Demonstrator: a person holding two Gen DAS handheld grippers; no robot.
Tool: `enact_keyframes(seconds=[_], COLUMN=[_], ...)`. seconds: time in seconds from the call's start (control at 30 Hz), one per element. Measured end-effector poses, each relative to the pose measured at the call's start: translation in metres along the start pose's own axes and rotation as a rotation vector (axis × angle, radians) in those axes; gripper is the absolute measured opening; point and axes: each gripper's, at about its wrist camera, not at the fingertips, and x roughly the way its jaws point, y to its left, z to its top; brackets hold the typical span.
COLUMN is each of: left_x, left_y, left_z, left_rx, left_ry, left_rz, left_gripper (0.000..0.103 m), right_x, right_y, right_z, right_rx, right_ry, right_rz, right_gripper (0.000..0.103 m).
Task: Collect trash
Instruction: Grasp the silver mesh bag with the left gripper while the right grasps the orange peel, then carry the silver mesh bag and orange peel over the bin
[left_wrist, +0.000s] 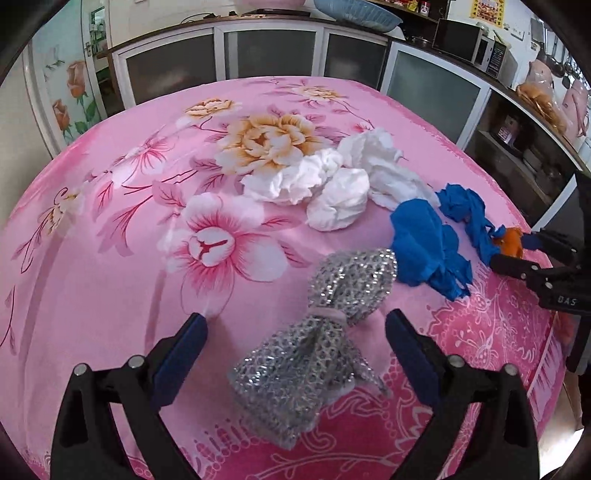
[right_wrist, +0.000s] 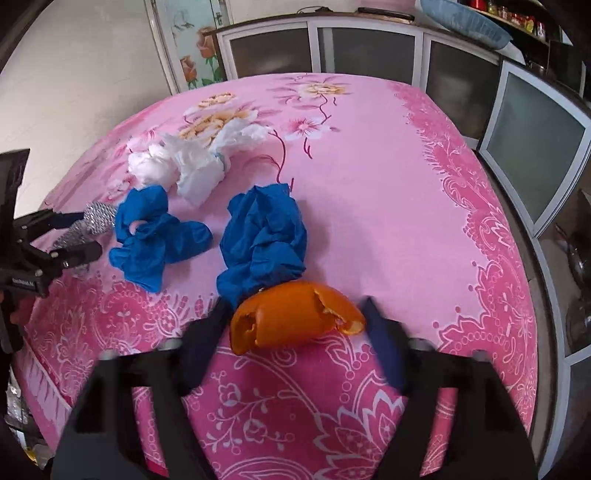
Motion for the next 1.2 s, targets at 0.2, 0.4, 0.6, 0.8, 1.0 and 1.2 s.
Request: enact_keyframes(seconds=[0.2,0.4,0.6,0.8,1.0,1.2], left_x=[-0.005,-0.025,-0.057,-0.07,-0.075,-0.072], left_y=[0.009,0.011,0.003,-0.004,-0.009,-0.011], left_z=[0.002,-0.005,-0.016,-0.02,-0.021,-0.023], left_rx=[-0.034,-0.058,-0.043,-0.033,-0.025,-0.028], left_ry=[-0.008,-0.027,-0.07,-0.083,-0.09,-0.081], left_rz=[-0.004,-0.029,-0.046,-0.055,-0.065,-0.075], left_gripper=[0.025,0.02,0.02,0.02,0.02,0.02], right_x=[-0.014,-0.041,-0.045,-0.048,-0.055,-0.062], right_y=[0.001,0.01,0.018,0.014,0.015,0.022], right_z=[-0.006,-0.013,-0.031,-0.04,-0.043,-0.046], right_rx=[0.006,-0.01,-0.061,-0.032,-0.029,-0.053], right_ry=[-0.014,-0.046,0.027,0.041,0.033,0.01], right_rz=[0.003,0.035,0.013,0.028,0.041,0.021], right_gripper=[0.03,0.029,0.03,0.041,0.042,0.024])
